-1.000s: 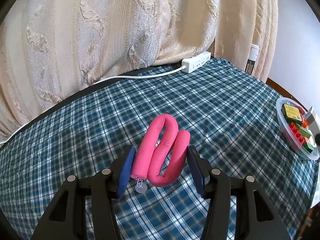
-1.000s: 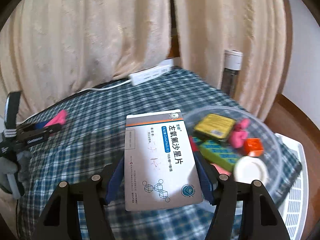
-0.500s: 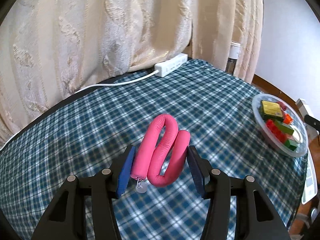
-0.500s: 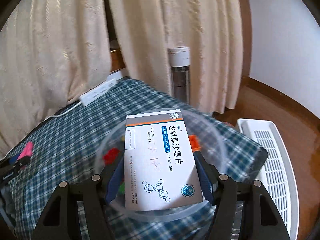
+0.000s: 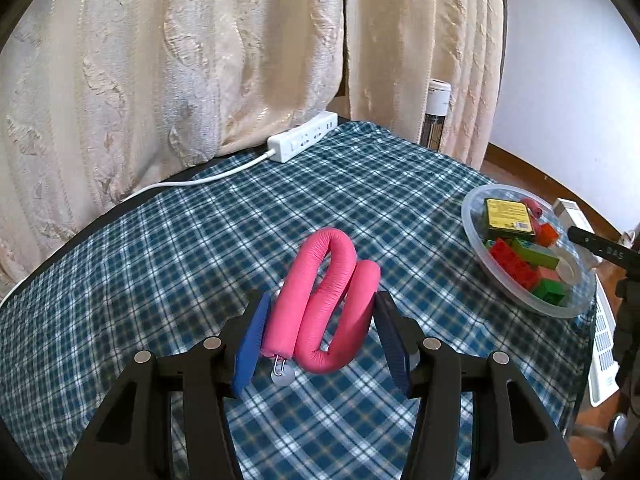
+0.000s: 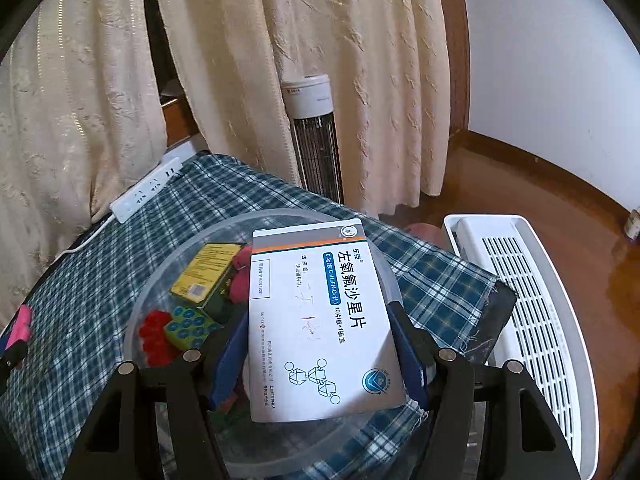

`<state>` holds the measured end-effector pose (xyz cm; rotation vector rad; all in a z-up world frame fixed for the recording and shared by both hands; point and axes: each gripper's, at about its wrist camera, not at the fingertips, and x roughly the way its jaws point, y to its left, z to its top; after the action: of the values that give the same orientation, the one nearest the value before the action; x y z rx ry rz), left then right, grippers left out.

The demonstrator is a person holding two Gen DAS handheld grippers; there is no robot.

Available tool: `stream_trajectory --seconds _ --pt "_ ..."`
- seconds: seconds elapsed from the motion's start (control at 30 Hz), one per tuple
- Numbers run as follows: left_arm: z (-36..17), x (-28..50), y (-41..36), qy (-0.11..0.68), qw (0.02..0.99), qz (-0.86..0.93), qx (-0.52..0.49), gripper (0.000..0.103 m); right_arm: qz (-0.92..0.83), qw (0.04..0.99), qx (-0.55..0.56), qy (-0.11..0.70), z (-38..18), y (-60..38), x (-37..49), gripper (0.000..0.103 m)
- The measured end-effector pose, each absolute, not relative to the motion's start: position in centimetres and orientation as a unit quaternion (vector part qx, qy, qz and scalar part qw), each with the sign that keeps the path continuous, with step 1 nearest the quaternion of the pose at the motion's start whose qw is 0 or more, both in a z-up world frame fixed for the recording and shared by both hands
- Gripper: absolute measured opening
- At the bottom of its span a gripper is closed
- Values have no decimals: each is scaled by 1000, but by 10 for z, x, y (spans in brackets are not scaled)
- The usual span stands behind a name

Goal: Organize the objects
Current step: 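Lower medicine box into bowl and open right gripper while left gripper brings pink loop over bowl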

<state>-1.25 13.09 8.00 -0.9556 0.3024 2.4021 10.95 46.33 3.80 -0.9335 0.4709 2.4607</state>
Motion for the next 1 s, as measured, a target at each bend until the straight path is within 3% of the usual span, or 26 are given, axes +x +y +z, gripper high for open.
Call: stream_trajectory --seconds 1.0 --pt "74 7 176 120 289 873 -373 54 901 192 -343 185 25 472 92 69"
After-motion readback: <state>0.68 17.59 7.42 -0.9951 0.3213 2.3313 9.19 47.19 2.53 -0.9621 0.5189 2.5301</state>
